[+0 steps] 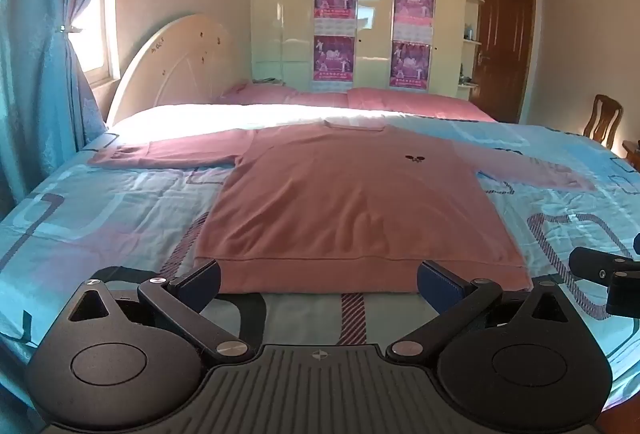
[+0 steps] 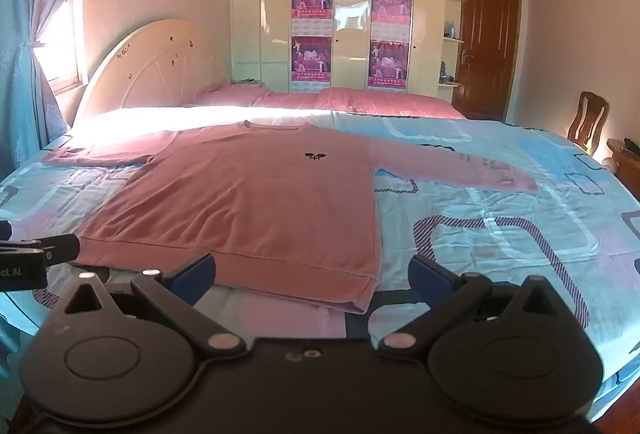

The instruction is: Fold small clothes

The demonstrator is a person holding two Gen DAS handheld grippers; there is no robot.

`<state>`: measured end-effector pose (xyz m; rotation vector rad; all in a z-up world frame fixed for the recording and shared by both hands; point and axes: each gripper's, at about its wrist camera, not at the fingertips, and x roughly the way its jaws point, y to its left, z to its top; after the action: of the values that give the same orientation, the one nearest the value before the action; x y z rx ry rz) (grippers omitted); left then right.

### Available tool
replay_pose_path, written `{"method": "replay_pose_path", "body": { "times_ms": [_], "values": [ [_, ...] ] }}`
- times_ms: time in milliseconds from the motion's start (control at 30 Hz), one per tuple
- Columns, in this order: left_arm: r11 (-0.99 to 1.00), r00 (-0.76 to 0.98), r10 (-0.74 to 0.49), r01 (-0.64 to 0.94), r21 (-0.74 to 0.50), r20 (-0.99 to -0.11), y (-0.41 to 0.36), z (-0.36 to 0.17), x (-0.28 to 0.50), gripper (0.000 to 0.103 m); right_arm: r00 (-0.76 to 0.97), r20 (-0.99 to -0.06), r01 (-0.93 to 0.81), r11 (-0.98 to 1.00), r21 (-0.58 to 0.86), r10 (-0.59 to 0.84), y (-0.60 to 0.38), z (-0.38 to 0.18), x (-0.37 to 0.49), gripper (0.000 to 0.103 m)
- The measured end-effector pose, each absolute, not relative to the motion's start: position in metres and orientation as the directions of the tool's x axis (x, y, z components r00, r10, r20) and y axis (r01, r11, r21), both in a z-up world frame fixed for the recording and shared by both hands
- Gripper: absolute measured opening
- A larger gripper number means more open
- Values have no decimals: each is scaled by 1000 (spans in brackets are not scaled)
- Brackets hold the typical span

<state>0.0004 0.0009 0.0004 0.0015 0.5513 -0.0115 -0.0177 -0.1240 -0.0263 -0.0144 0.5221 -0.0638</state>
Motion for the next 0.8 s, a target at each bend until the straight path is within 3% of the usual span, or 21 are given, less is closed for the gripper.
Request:
{"method": "replay_pose_path", "body": {
  "times_ms": [800],
  "values": [
    [999,859,-7,23,25,-511,8,8,-1,103,869,-488,77,997,-32,-83,-121,-22,-21,102]
  ]
}}
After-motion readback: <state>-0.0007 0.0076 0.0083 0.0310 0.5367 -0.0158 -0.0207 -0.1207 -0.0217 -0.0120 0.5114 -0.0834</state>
